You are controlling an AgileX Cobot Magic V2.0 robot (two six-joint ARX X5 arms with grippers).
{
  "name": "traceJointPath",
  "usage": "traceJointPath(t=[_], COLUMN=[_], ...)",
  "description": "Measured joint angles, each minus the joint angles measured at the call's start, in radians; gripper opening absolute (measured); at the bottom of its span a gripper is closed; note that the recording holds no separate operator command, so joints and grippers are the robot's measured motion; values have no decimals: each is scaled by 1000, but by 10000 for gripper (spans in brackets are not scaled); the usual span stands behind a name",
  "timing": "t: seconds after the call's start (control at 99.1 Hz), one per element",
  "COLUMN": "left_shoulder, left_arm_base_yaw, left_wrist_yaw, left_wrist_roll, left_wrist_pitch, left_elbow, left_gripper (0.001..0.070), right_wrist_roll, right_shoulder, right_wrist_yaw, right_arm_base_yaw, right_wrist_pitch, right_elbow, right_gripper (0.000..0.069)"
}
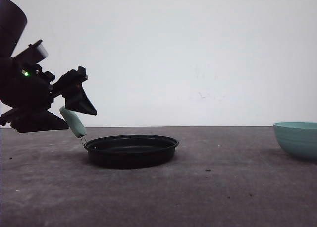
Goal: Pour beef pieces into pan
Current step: 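Grasp the pale green pan handle with the left gripper and lift the pan, then grasp the rim of the green bowl of beef cubes with the right gripper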
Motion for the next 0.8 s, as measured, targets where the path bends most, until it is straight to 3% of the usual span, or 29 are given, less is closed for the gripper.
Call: traceJointPath(t=[0.131,0.343,0.596,0.798], left_shoulder=[4,4,-19,-201], left_arm_base_yaw=[0,0,0,5], left_wrist_yaw=[0,0,0,5], left_wrist_roll=[-2,-17,-27,-26], left_wrist_pitch=[-26,-25,-43,-119], left_elbow=[0,0,0,0], left_gripper=[331,71,65,62], right_wrist_roll=[0,0,37,60], right_shoulder=[4,32,94,193], right_wrist_yaw=[0,2,4,50], right_arm_base_yaw=[0,0,0,-25], right_wrist_pitch=[0,0,-49,-109], right_elbow=[0,0,0,7], right_gripper=[510,510,510,510])
